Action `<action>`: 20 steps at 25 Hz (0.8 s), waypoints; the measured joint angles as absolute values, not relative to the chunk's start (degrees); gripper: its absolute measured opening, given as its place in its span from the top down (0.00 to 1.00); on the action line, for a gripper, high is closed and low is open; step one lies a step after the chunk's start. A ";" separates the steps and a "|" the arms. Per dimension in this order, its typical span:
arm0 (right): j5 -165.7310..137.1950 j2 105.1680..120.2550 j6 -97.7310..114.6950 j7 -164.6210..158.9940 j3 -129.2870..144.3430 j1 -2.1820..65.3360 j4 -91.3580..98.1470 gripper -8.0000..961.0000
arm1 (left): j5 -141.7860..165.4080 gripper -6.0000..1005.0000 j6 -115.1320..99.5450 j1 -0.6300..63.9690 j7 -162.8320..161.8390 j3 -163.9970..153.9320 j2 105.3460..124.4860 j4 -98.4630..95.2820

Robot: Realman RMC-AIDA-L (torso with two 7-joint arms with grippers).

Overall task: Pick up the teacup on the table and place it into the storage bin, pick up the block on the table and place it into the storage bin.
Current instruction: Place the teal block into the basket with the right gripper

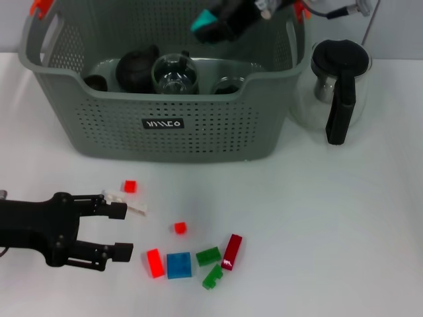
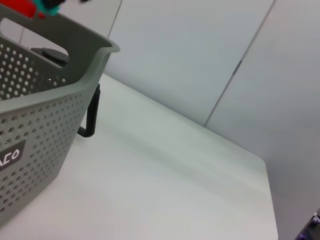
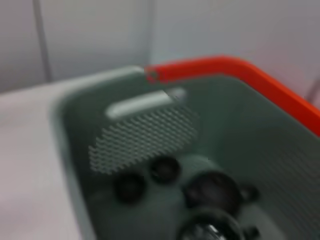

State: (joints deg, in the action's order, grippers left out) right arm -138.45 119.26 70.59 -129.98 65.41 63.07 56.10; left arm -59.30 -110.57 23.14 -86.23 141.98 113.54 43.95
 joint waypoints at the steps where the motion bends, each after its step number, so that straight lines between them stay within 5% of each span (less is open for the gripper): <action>1: -139.93 119.05 69.12 -130.27 65.17 63.66 53.81 0.56 | -59.29 0.13 -110.56 23.26 -86.21 141.85 113.54 43.95; 20: -145.77 119.10 58.51 -131.63 64.90 64.66 46.05 0.51 | -59.14 0.13 -110.03 23.56 -86.04 141.40 113.56 43.94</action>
State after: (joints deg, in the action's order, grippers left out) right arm -145.77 119.10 58.51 -131.63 64.90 64.66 46.05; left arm -59.14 -110.03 23.56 -86.04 141.40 113.56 43.94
